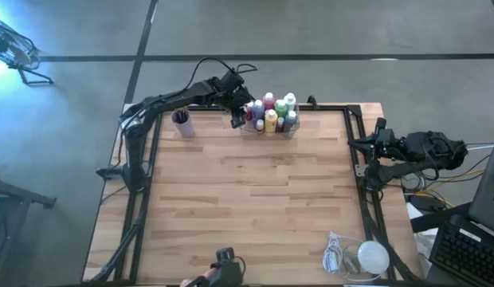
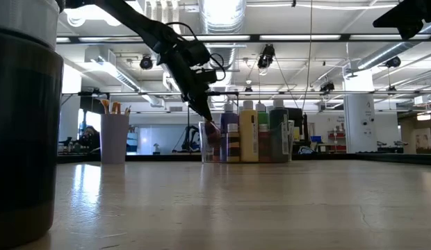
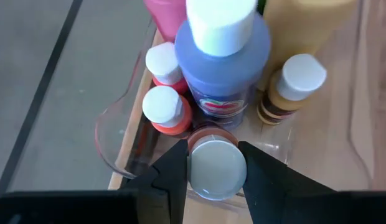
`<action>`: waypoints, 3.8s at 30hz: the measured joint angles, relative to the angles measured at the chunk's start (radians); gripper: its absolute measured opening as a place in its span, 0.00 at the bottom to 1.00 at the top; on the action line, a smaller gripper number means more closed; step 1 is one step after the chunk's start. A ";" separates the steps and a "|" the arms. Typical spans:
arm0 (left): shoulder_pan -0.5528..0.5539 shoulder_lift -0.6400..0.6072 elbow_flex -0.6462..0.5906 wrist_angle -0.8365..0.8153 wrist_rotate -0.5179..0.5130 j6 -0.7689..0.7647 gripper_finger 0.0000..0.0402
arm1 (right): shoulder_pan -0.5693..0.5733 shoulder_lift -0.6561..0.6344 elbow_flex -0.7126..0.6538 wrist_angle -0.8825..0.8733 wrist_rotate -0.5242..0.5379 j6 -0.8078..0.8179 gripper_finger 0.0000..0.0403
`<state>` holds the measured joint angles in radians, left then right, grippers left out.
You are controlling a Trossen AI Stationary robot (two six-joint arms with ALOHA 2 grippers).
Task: Pick & Place Paint Supplies
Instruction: Put the brown paint bottle into the transparent bin, then put the black paint bottle into the transparent bin
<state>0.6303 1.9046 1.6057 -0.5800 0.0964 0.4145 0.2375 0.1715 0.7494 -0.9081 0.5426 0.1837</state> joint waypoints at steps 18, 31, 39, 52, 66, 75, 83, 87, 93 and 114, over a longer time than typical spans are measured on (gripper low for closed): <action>0.008 0.114 0.058 -0.015 0.011 -0.003 0.31 | 0.000 0.000 0.000 0.000 0.000 0.000 0.02; 0.005 0.111 0.058 -0.021 -0.010 0.000 0.42 | 0.000 0.000 0.000 0.000 0.000 0.000 0.02; 0.005 0.111 0.068 -0.027 -0.056 0.006 0.53 | 0.000 0.000 0.000 0.000 0.000 0.000 0.02; -0.033 0.069 0.371 -0.558 -0.125 -0.055 0.52 | 0.000 0.000 0.000 0.000 0.000 0.000 0.02; -0.467 -0.059 0.532 -0.845 -0.243 -0.220 0.47 | 0.000 0.000 0.000 0.000 0.000 0.000 0.02; -0.726 -0.112 0.516 -0.892 -0.315 -0.404 0.47 | 0.000 0.000 0.000 0.000 0.000 0.000 0.02; -0.894 -0.115 0.495 -0.923 -0.319 -0.524 0.47 | 0.000 0.000 0.000 0.000 0.000 0.000 0.02; -0.961 -0.115 0.452 -0.910 -0.320 -0.576 0.47 | 0.000 0.000 0.000 0.000 0.000 0.000 0.02; -1.043 -0.115 0.347 -0.878 -0.323 -0.671 0.47 | 0.000 0.000 0.000 0.000 0.000 0.000 0.02; -1.258 -0.116 0.019 -0.565 -0.314 -0.807 0.66 | 0.000 0.000 0.000 0.000 0.000 0.000 0.02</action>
<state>-0.6275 1.7882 1.6249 -1.1448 -0.2181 -0.3921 0.2375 0.1715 0.7494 -0.9081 0.5427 0.1833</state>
